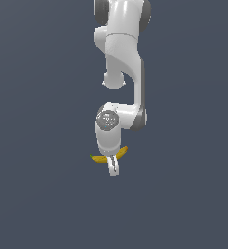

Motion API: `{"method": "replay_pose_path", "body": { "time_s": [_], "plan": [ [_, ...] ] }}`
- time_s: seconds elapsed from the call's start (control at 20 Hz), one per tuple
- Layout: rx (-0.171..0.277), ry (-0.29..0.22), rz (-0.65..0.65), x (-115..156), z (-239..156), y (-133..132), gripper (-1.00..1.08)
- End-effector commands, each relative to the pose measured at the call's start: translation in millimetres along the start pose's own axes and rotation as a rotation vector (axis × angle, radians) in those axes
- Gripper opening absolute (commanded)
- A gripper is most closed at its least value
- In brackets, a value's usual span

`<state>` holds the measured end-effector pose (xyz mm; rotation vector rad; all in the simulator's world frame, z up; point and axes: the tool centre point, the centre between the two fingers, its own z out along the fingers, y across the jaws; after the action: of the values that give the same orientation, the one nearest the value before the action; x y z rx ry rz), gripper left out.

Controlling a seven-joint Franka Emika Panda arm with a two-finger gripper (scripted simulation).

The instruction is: Pick up the object and move it to a goal position.

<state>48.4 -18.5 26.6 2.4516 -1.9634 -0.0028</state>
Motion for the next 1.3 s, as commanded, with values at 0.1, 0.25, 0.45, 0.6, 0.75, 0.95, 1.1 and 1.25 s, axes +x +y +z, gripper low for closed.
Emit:
{"method": "replay_pose_path", "body": {
  "time_s": [0.1, 0.25, 0.45, 0.6, 0.75, 0.95, 1.1, 1.25],
  "plan": [
    [0.003, 0.000, 0.000, 4.5, -16.5, 8.1, -1.00],
    [0.003, -0.001, 0.001, 8.5, -31.5, 17.1, -1.00],
    [0.003, -0.002, 0.001, 15.6, -57.7, 32.9, -1.00],
    [0.003, -0.003, 0.001, 22.2, -81.8, 47.3, -1.00],
    [0.003, -0.004, 0.001, 29.1, -107.0, 62.3, -1.00],
    [0.003, -0.005, 0.002, 38.6, -141.5, 82.6, -1.00],
    [0.003, -0.005, 0.002, 46.2, -168.1, 98.1, -1.00],
    [0.003, -0.005, 0.002, 54.2, -195.5, 113.9, -1.00]
  ]
}}
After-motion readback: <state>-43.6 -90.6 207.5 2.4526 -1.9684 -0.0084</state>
